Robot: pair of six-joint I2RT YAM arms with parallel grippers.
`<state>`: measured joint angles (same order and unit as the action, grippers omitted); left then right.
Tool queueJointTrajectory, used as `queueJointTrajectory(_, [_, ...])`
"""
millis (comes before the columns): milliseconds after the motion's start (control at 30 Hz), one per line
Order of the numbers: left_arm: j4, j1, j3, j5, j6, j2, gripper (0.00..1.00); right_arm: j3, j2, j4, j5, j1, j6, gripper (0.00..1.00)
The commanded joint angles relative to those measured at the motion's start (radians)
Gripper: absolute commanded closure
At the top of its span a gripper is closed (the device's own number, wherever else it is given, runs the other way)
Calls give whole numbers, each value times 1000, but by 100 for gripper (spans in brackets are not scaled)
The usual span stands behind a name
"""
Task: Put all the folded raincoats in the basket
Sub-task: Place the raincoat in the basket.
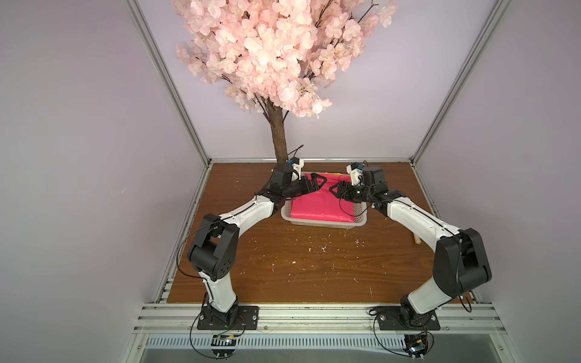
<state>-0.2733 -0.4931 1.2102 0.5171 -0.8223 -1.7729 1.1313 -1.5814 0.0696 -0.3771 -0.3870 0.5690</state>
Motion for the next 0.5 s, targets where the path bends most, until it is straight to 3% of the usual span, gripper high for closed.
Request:
queueJointTrajectory(0, [-34,-21,-127,10,-11,3,0,-106,20,-36,-28,-22,17,35])
queueJointTrajectory(133, [-105,-22,-243,-10,-21,4,0,-208,-14,-105,-41,-23,43,35])
queueJointTrajectory(267, [-127,-22,-279,-29,-15,-3,0,-211,-28,-100,-43,-23,30,35])
queueJointTrajectory(467, [-2,-21,-119,-64,60,30,0,-87,28,-7,-15,-21,-26,34])
